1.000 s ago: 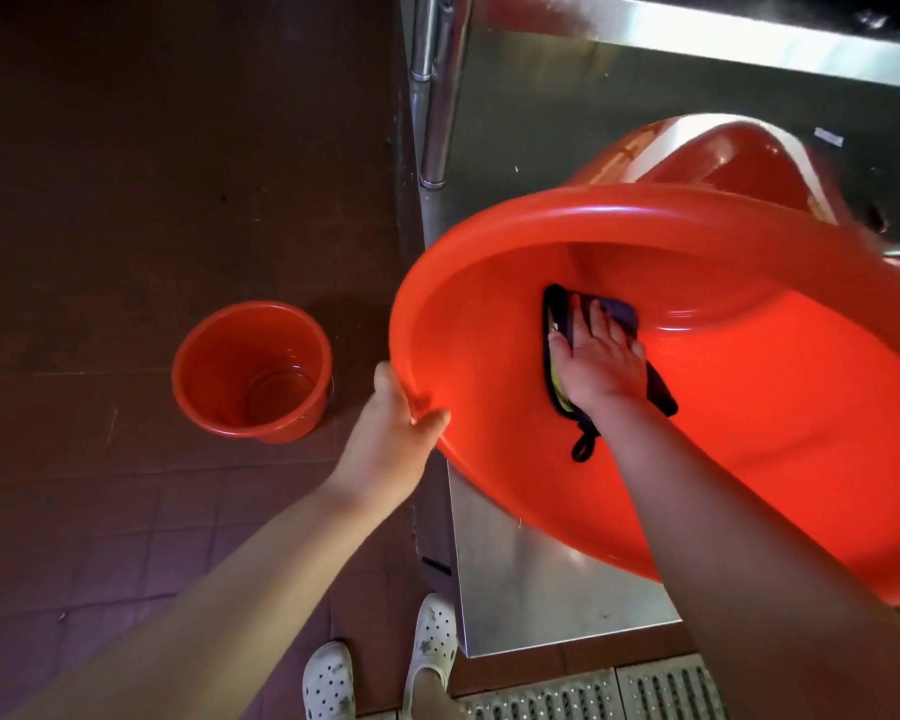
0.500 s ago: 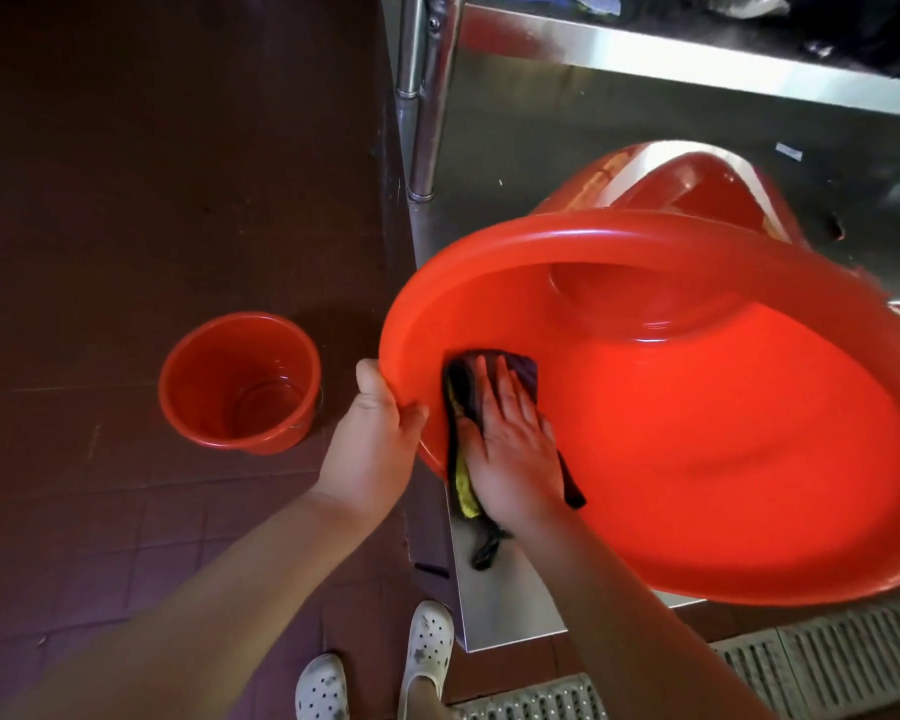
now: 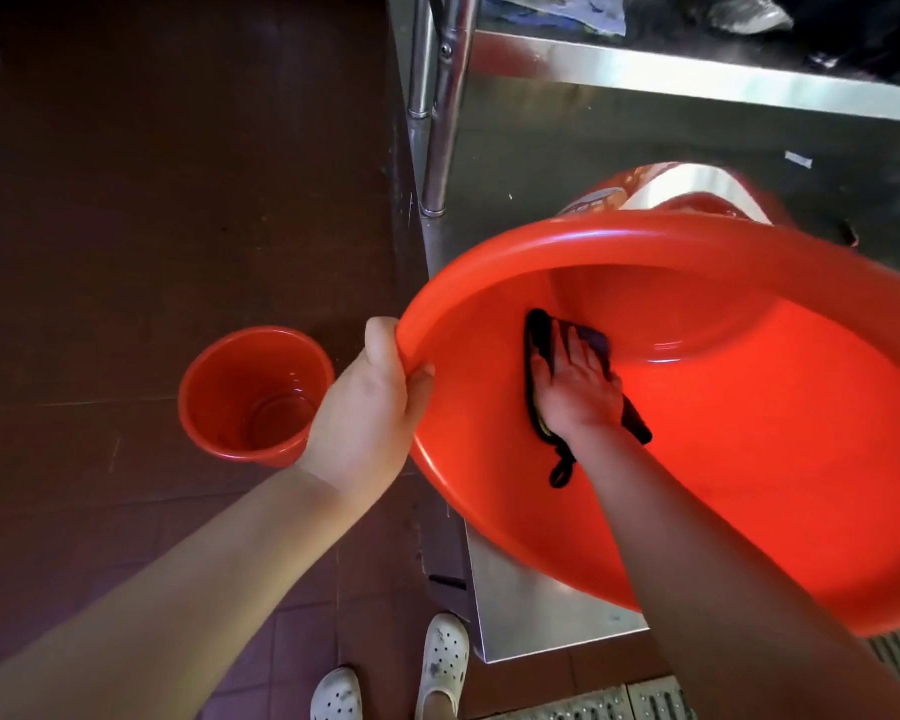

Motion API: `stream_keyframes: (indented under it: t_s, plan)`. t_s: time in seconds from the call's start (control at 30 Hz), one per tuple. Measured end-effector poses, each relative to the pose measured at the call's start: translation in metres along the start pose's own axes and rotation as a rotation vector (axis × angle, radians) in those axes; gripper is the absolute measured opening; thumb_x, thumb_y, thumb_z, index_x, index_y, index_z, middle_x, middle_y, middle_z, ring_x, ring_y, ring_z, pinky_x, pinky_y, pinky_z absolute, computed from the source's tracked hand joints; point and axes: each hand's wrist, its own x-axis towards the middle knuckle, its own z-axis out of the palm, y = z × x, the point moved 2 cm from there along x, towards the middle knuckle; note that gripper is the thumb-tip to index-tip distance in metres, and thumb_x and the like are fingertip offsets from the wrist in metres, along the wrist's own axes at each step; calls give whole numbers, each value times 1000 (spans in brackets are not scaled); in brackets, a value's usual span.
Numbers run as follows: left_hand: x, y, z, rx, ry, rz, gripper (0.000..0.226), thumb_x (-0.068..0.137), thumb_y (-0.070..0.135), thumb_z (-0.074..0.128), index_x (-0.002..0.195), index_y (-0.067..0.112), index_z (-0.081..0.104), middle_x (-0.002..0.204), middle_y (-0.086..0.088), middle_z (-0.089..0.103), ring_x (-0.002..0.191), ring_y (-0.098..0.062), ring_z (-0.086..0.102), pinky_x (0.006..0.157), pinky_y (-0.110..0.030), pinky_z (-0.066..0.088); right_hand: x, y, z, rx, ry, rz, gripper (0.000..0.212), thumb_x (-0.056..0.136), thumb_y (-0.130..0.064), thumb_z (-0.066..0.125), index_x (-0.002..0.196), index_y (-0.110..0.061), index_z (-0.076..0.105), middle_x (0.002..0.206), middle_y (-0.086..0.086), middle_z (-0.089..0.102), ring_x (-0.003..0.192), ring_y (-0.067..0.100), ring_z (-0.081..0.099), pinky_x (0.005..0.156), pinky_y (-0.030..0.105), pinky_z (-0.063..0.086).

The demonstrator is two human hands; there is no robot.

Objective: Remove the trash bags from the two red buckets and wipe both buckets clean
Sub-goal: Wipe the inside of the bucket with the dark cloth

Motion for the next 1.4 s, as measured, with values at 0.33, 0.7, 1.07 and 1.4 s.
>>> stream_keyframes:
  t_s: [0.33,0.7,1.07,1.4]
  plan:
    - [19,34,-9,67,58,38,18,95,23,46,98,18,29,65,13,40,51,-5,41,49,-28,30,-124,-54,-19,324,12,-252,67,91,-58,17,149,-35,-7,160,-8,0,145,7,2,117,32,5]
    - [23,81,-39,293,25,203,20,95,27,47,102,18,31,56,10,37,43,-11,43,40,-25,26,-121,33,-47,-197,-244,-242,57,99,-49,20,151,-32,5,159,-4,11,145,15,11,113,38,20]
    - [2,99,-55,311,41,303,15,93,23,49,91,13,39,57,7,41,44,-19,48,43,-28,33,-152,43,-54,-444,-299,53,61,97,-51,16,151,-24,12,158,7,13,145,24,7,113,54,6]
    - [7,85,-57,283,84,201,17,95,24,47,96,9,39,51,8,36,38,-8,30,39,-21,16,-222,-60,-44,241,-146,-94,57,96,-47,22,150,-35,8,159,-8,11,144,12,12,115,44,15]
